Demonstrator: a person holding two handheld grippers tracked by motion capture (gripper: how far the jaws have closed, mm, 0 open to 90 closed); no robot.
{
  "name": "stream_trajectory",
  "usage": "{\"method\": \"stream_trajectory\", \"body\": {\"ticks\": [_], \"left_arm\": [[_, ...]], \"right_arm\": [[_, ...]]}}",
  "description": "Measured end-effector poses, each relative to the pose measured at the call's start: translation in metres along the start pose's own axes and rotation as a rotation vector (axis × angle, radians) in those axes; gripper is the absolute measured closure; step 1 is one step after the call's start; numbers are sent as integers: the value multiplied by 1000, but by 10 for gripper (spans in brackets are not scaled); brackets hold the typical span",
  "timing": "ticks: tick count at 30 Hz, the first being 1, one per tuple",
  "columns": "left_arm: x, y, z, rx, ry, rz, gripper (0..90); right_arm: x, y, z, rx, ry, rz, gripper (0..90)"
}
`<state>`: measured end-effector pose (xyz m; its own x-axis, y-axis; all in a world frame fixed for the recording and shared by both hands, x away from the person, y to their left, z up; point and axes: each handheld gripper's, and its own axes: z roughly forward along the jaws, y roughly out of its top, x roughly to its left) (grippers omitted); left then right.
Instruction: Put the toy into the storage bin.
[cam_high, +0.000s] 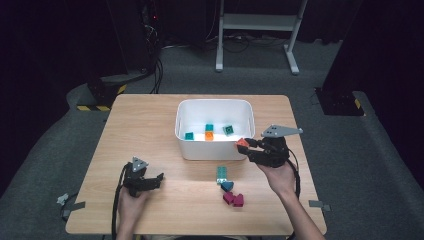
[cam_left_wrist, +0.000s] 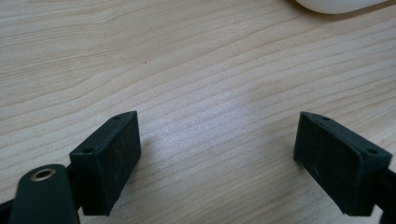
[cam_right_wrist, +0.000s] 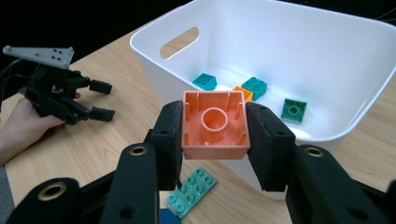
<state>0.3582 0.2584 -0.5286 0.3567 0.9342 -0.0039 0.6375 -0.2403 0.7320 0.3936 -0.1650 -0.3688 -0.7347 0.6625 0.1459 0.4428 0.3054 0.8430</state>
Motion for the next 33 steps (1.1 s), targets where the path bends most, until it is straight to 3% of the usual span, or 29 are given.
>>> {"method": "stream_trajectory", "body": {"ticks": [10,33], "left_arm": [[0,0,0,0,0,0,149],[0,0,0,0,0,0,149]], "right_arm": [[-13,16,7,-4,0,38,589],[-28,39,43,42,-62,49,589]]}}
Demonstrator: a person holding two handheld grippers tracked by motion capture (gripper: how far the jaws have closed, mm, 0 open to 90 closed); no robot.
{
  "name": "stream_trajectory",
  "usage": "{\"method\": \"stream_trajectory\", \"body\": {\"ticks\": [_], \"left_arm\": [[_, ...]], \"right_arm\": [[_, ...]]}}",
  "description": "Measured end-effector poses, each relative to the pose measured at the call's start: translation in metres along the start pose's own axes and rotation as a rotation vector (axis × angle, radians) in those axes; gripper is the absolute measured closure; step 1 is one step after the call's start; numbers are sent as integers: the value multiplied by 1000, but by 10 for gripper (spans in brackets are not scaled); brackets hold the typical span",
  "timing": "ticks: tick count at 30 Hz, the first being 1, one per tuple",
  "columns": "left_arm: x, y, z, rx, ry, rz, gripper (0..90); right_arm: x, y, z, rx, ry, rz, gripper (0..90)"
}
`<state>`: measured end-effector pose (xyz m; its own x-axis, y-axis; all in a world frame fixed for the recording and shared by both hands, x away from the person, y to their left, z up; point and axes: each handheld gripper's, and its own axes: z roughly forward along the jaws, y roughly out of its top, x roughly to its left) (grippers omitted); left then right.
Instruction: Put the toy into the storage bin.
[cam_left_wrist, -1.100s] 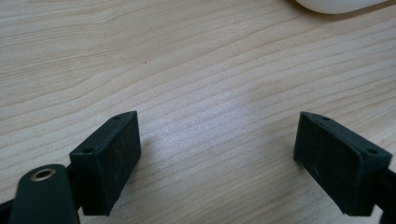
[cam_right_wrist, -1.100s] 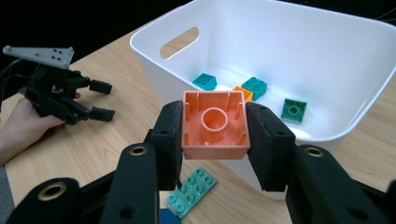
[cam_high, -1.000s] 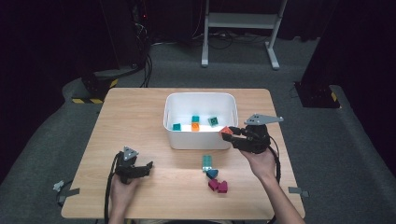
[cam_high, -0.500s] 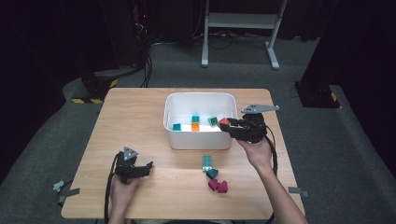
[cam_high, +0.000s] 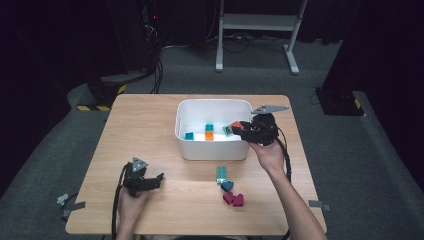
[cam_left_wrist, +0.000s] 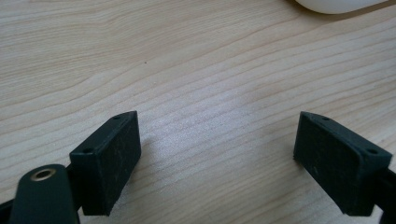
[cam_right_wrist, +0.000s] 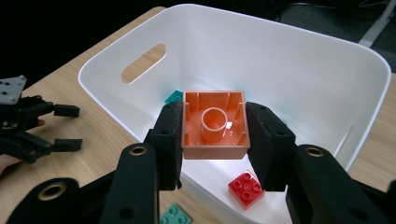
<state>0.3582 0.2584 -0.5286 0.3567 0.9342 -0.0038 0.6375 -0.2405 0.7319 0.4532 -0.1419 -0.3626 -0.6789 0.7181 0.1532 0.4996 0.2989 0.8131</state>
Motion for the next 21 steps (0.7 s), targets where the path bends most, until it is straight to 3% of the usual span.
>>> {"method": "stream_trajectory", "body": {"ticks": [13,21], "left_arm": [[0,0,0,0,0,0,149],[0,0,0,0,0,0,149]], "right_arm": [[-4,5,28,21,-33,13,588],[-10,4,35,38,-51,25,588]]}}
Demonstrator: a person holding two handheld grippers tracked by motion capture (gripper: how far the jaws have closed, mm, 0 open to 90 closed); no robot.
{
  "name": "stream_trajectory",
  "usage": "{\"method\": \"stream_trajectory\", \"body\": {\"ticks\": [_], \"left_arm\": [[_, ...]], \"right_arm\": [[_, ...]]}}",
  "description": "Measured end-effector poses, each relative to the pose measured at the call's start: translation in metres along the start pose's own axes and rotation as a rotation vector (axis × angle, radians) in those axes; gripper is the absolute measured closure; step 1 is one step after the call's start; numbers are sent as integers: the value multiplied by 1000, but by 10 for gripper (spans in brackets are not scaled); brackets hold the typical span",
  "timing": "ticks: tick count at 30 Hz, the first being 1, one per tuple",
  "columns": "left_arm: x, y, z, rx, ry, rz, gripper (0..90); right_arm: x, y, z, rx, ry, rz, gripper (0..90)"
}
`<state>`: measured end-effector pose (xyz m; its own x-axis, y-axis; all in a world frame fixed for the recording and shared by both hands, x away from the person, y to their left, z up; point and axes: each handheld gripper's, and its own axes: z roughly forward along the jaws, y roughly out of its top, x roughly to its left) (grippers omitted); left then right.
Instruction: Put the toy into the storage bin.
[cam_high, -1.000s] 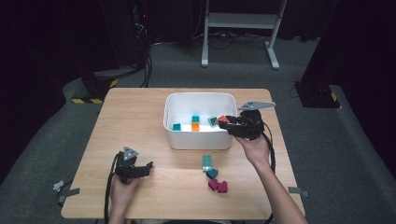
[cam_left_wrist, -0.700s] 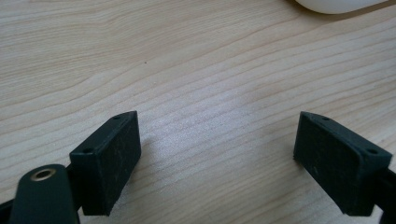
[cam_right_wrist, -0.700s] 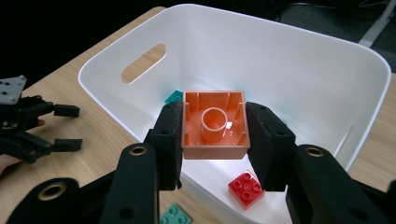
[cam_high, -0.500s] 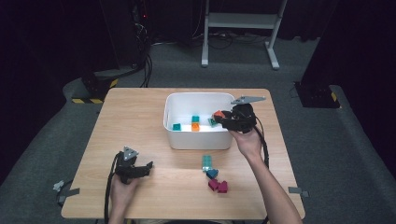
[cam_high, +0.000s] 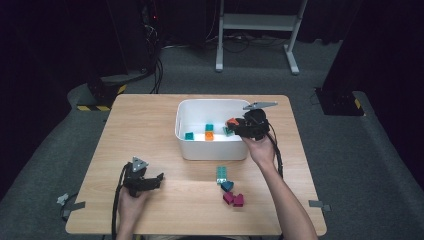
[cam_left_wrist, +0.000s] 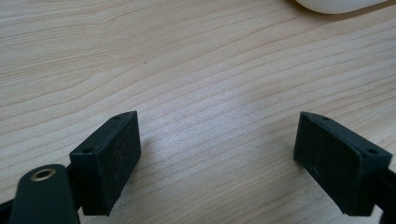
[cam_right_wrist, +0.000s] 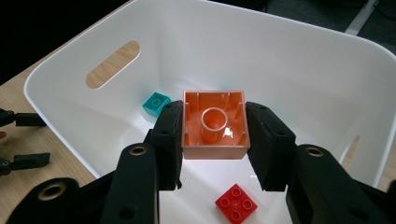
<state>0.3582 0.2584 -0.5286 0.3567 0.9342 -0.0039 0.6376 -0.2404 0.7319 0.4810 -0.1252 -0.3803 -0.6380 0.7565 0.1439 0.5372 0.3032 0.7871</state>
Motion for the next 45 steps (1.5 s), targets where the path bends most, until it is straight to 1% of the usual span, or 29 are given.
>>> {"method": "stream_trajectory", "body": {"ticks": [4,9,14,30,33,41,45], "left_arm": [[0,0,0,0,0,0,149],[0,0,0,0,0,0,149],[0,0,0,0,0,0,149],[0,0,0,0,0,0,149],[0,0,0,0,0,0,149],[0,0,0,0,0,0,149],[0,0,0,0,0,0,149]], "right_arm": [[-2,0,2,11,-7,13,588],[-4,-1,5,14,-15,10,588],[-4,-1,8,29,-17,6,588],[-1,0,18,43,-20,3,582],[-1,-1,18,43,-29,1,552],[2,-1,13,34,-33,-12,536],[6,0,7,16,-31,-24,523]]}}
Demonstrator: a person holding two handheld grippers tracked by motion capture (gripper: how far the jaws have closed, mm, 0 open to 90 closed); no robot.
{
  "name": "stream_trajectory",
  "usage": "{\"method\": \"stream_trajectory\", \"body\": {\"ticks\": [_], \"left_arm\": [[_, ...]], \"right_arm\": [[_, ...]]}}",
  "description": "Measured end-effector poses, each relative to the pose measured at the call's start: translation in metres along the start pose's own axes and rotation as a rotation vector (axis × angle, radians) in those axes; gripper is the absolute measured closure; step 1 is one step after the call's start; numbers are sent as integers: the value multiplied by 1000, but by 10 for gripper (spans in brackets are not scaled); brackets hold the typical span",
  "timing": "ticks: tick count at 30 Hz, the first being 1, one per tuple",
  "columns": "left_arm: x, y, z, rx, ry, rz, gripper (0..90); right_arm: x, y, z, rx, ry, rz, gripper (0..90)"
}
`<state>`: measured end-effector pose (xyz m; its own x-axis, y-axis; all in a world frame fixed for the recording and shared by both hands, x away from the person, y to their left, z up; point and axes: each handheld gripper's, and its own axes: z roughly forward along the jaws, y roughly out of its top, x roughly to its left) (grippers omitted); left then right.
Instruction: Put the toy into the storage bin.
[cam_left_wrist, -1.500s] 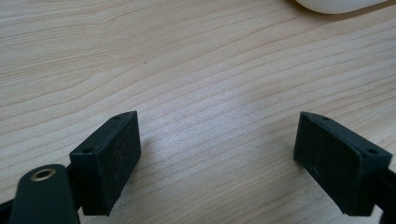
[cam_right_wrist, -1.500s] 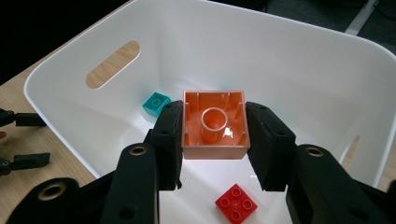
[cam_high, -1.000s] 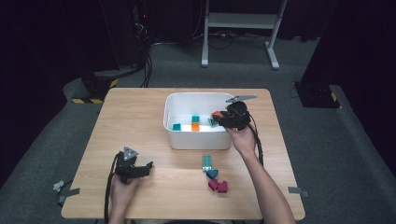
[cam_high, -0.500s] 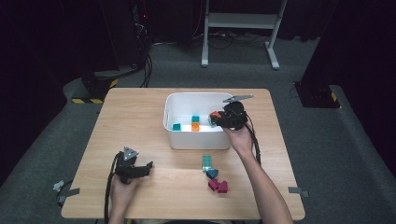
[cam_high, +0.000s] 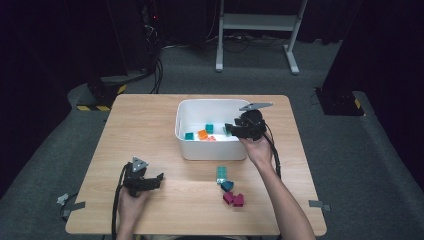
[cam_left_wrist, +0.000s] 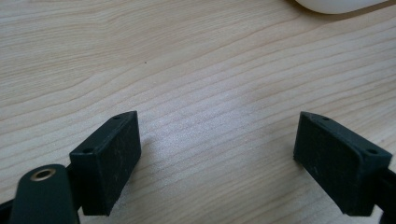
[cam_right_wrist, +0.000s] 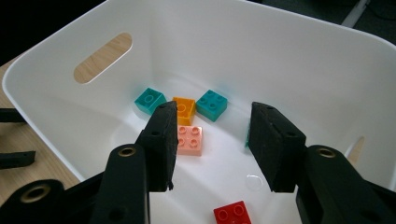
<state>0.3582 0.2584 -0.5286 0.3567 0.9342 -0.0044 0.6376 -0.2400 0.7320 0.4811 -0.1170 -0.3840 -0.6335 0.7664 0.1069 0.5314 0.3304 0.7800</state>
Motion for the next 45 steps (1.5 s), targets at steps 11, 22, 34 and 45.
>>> {"method": "stream_trajectory", "body": {"ticks": [11,22,34,45], "left_arm": [[0,0,0,0,0,0,149],[0,0,0,0,0,0,149],[0,0,0,0,0,0,149],[0,0,0,0,0,1,149]], "right_arm": [[8,-1,-22,-44,6,-23,506],[15,-19,-43,-92,20,-41,505],[24,-47,-63,-127,51,-43,501],[38,-92,-63,-92,96,-41,492]]}}
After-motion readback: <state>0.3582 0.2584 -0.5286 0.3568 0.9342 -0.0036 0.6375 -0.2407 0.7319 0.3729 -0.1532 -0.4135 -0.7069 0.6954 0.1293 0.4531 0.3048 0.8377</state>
